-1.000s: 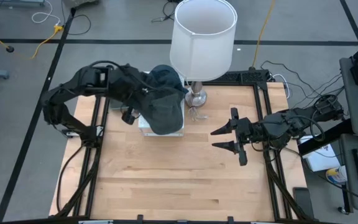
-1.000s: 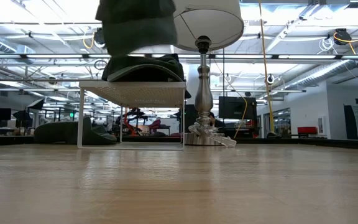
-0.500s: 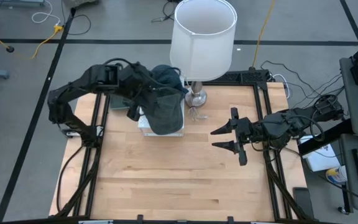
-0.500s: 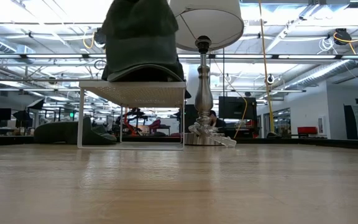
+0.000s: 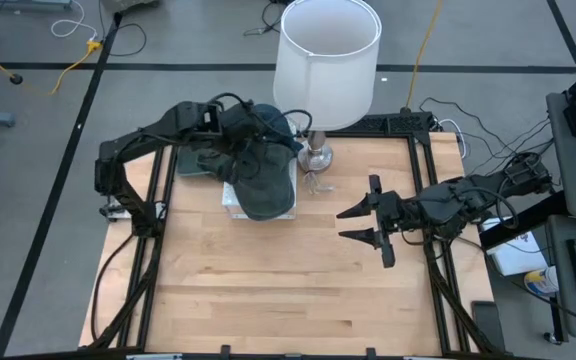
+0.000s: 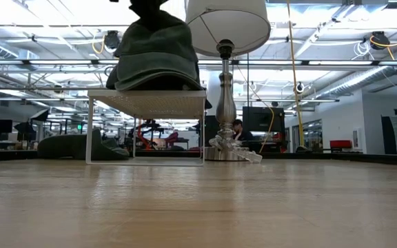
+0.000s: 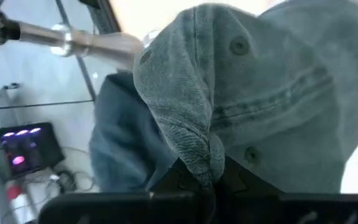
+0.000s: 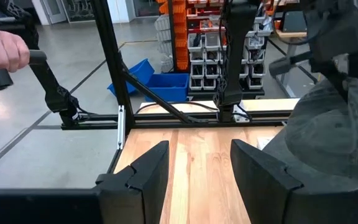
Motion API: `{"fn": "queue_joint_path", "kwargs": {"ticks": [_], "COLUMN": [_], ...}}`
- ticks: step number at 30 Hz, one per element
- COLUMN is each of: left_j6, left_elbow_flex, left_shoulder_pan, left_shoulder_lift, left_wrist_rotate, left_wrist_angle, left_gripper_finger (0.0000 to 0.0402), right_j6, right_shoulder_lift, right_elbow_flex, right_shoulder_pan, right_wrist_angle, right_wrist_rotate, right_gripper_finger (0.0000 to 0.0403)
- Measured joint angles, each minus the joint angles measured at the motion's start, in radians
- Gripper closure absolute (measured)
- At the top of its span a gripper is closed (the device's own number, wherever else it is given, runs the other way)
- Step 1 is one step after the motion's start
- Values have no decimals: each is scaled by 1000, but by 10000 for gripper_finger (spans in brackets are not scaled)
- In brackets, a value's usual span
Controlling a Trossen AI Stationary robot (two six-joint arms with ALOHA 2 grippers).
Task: Pick & Place hat
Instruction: Stack the bottom gray cap on the gray cap on the shelf
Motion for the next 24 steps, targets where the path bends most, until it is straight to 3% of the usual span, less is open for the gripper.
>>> {"fn": "queue_joint_path", "kwargs": {"ticks": [11,19,24], "left_j6": [57,-12,-22], "left_elbow_flex": [1,1,-5], "left_shoulder_pan": [14,49,56], "left_shoulder_lift": [27,27,27], "left_wrist_rotate": [-84,-115,-113], "left_wrist_angle": [12,-5,-7], "left_gripper_finger": [396,360,390], "right_j6": [-21,-25,-25], "right_shoulder_lift": [0,0,0], "right_elbow_flex": [0,0,0], "right_shoulder_pan": [0,-1,-1], "right_wrist_angle": [0,1,1], "right_wrist_rotate": [0,0,26], "right_gripper_finger": [238,238,238]}}
